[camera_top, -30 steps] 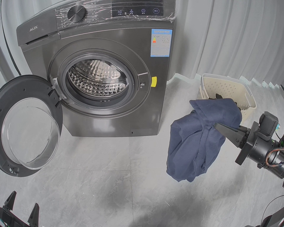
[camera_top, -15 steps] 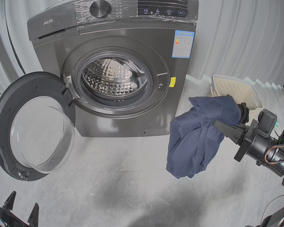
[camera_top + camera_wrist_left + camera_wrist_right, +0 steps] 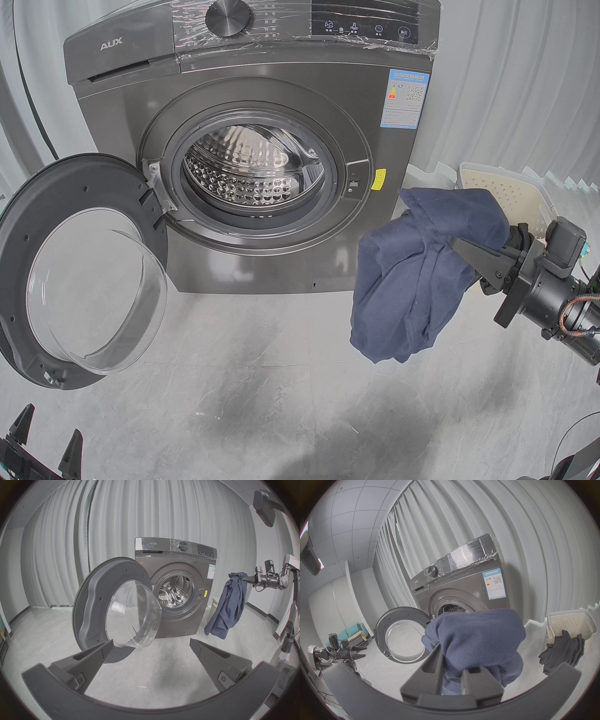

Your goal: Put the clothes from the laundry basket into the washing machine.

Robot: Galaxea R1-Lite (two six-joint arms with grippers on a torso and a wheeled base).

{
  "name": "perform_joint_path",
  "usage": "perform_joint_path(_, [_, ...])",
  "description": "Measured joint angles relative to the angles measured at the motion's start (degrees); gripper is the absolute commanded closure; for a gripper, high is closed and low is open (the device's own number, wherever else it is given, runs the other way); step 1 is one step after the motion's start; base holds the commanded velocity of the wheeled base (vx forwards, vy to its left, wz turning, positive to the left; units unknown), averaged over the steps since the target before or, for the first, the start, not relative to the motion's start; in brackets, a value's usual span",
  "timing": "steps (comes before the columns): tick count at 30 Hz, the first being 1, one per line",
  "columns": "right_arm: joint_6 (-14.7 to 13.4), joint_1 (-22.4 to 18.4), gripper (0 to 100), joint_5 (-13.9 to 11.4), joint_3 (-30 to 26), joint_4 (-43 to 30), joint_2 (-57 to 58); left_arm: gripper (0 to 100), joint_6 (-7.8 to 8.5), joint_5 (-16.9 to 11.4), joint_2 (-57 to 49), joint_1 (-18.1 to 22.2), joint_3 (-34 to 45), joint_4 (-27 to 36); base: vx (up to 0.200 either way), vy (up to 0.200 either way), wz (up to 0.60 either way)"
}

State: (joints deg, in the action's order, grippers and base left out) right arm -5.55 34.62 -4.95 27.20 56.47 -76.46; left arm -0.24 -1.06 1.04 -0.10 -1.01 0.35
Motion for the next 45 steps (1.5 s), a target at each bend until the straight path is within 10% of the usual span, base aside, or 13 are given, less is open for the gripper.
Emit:
perform_joint_path(36, [-1.2, 1.9, 100, -0.3, 0.8, 0.1, -2.4, 0, 0.68, 0.2, 0.0, 0.0, 0.0, -0.1, 0.0, 0.067, 0.0])
perform_joint_path(45, [-3.3, 6.0, 100, 3.8, 4.2, 4.1, -7.5, 0, 0.9, 0.3, 0.0, 0.1, 0.0, -0.1, 0.0, 0.0, 0.0])
